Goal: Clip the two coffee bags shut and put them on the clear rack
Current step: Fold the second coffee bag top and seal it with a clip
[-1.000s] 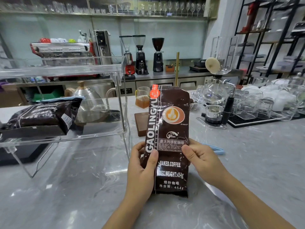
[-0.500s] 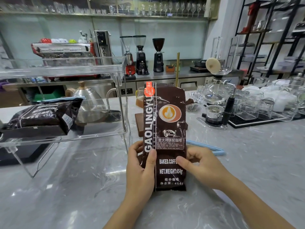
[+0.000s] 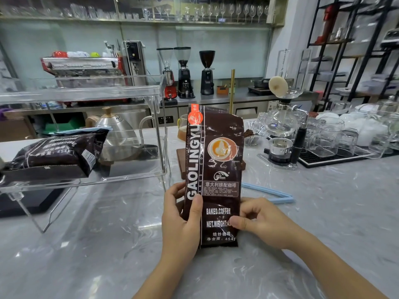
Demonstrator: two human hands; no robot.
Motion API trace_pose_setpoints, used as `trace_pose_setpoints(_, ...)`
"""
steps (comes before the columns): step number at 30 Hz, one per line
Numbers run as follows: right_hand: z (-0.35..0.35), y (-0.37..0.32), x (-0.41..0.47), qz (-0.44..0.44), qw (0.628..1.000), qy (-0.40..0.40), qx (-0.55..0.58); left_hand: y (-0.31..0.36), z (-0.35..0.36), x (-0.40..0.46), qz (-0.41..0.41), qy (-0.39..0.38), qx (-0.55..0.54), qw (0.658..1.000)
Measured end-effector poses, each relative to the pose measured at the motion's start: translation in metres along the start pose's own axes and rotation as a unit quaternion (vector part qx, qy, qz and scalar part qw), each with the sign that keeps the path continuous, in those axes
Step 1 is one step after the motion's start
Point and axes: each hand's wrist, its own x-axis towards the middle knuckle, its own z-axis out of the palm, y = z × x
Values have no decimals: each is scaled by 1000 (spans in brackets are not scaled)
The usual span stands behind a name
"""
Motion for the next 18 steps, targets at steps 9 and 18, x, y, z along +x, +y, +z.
trace_pose_setpoints(9,4,-15,-7,-53,993,104,-3,2,-2,-1,-16,-21,-73,997)
trace_pose_setpoints(18,19,-26,-6,-138,965,193,107,11,4,-6,-20,-57,-48,997)
